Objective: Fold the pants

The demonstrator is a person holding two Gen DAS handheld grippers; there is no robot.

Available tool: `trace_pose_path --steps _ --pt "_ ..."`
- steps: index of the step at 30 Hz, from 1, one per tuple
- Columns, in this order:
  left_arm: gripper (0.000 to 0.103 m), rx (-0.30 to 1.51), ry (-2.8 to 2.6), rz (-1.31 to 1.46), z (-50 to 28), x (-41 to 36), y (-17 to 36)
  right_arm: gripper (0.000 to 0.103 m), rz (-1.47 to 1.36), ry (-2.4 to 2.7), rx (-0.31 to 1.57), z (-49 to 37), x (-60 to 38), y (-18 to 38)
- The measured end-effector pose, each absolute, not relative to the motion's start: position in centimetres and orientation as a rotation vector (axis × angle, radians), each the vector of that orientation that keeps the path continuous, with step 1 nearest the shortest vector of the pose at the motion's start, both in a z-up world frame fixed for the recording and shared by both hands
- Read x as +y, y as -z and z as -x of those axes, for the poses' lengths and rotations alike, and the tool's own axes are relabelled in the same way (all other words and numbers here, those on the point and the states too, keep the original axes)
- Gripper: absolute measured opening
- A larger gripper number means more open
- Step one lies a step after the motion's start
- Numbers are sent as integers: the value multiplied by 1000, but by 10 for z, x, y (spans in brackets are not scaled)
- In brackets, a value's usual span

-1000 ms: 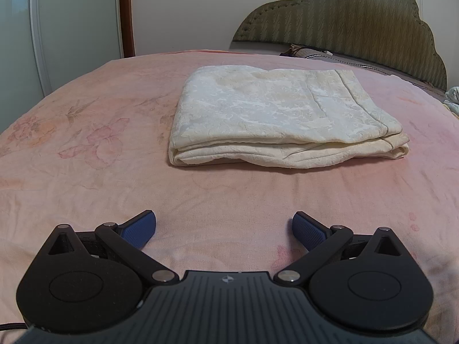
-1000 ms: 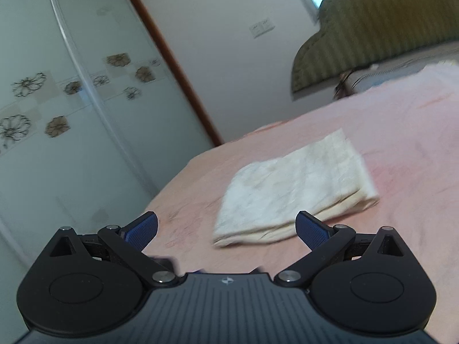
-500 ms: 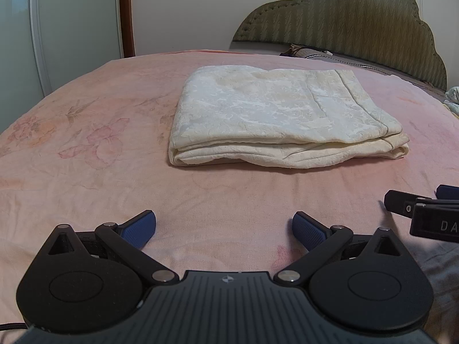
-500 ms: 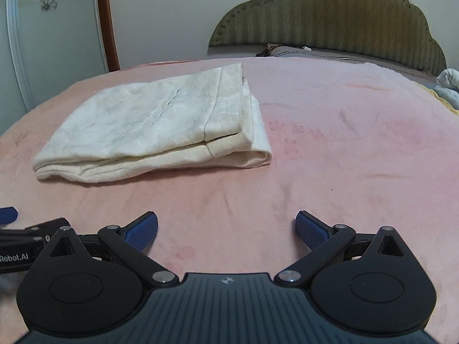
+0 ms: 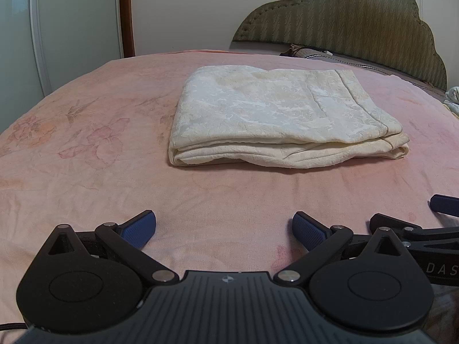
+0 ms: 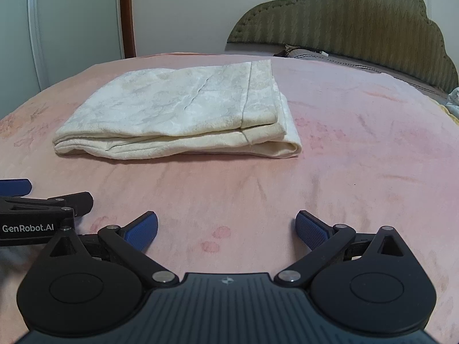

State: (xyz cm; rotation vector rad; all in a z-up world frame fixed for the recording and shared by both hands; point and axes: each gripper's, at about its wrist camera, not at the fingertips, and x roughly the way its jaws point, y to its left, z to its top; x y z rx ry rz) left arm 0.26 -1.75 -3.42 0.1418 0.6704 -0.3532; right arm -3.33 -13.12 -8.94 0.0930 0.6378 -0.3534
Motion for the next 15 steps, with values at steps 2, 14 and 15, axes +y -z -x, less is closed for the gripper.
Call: trace_pose_path --steps 2,14,15 --pt "103 670 354 -143 -2 -18 34 103 -93 354 639 34 -131 90" --pt "103 671 354 -141 -3 -20 34 103 -101 351 643 33 -133 90" --pt "103 670 353 -143 -3 -20 34 103 -101 351 643 34 -133 90"
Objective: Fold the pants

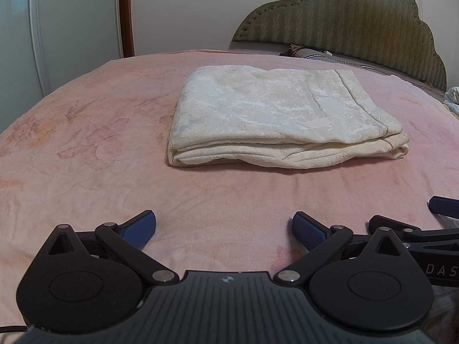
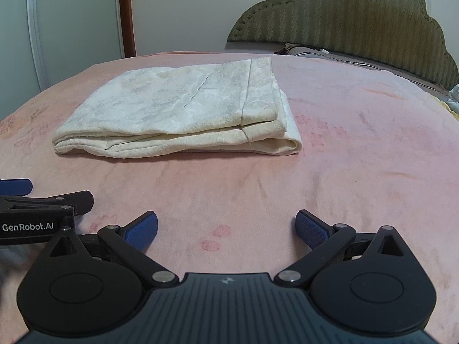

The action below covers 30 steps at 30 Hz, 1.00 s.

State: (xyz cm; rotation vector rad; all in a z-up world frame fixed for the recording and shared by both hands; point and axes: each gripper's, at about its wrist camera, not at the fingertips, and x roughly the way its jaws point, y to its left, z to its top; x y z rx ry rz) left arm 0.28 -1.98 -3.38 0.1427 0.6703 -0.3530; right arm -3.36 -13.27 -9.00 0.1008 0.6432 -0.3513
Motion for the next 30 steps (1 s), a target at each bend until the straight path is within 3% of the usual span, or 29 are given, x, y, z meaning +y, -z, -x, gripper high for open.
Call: trace_pose_path --steps 9,16,20,30 --pt "103 760 426 -166 -8 -12 26 103 -106 350 644 33 -132 90" --pt "102 723 440 -54 -2 0 17 103 -104 352 645 33 -132 90" --pt "102 664 330 -142 -12 -8 7 103 -112 349 644 33 -132 91" --pt "103 743 333 -150 -33 -16 22 103 -105 355 647 33 -131 90"
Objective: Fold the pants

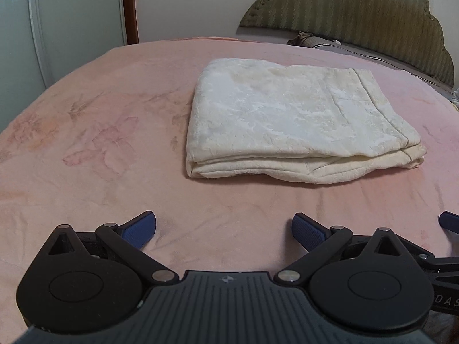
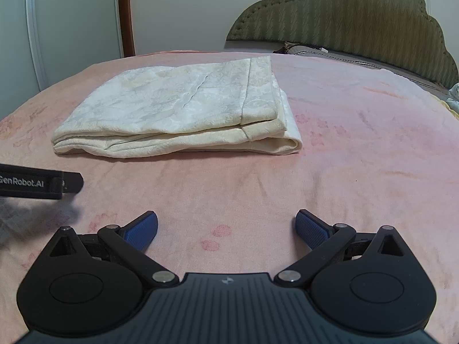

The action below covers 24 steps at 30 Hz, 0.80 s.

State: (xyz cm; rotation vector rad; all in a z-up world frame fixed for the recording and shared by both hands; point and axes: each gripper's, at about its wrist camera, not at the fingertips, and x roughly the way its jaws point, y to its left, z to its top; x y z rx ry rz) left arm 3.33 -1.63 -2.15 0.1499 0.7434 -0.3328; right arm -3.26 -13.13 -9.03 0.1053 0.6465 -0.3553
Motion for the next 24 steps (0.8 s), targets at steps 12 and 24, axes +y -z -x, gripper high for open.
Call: trace_pose_path --steps 12,24 --pt "103 732 333 -143 -30 -15 25 103 -101 372 632 30 -129 89" --pt "103 716 330 -150 -27 -16 27 103 -97 379 635 29 -134 90"
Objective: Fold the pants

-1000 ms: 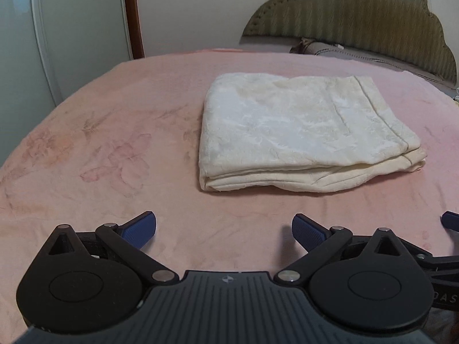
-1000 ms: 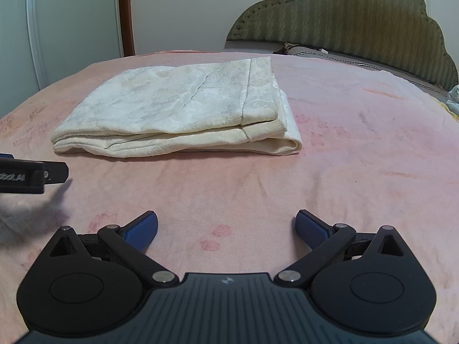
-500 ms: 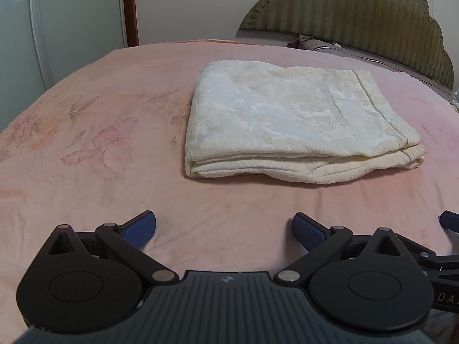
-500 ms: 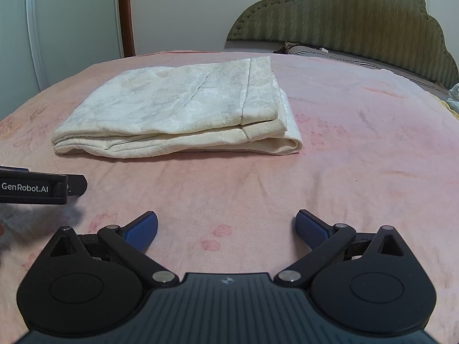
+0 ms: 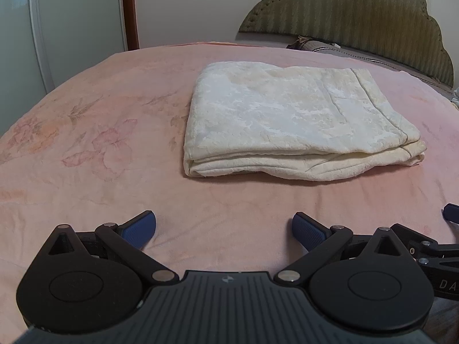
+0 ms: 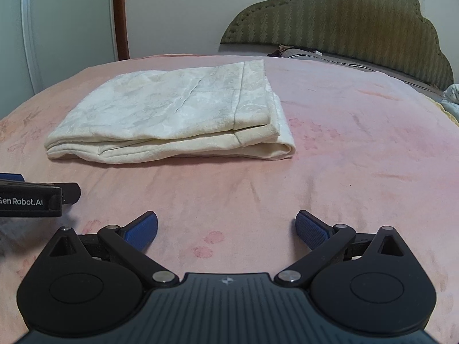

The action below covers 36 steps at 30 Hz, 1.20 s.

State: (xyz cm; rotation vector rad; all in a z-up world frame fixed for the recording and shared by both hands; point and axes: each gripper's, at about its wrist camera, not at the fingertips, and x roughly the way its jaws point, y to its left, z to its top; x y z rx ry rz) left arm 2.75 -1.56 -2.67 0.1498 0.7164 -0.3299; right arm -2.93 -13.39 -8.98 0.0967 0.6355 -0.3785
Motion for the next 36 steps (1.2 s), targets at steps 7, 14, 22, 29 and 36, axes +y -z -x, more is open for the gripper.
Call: trace_pose_path --steps 7,14,22,29,36 --pt "103 712 331 -148 -28 -15 27 103 -103 376 641 30 -134 90" --pt "103 712 332 -148 -28 -15 27 103 -107 375 641 30 -135 90" --pt "103 713 332 -148 -28 -15 27 103 -107 375 641 29 -134 91" --pt "103 713 332 -146 -28 -15 28 103 -107 375 641 30 -134 90" --pt "103 713 332 -147 -28 -15 28 103 -107 375 641 30 -134 90"
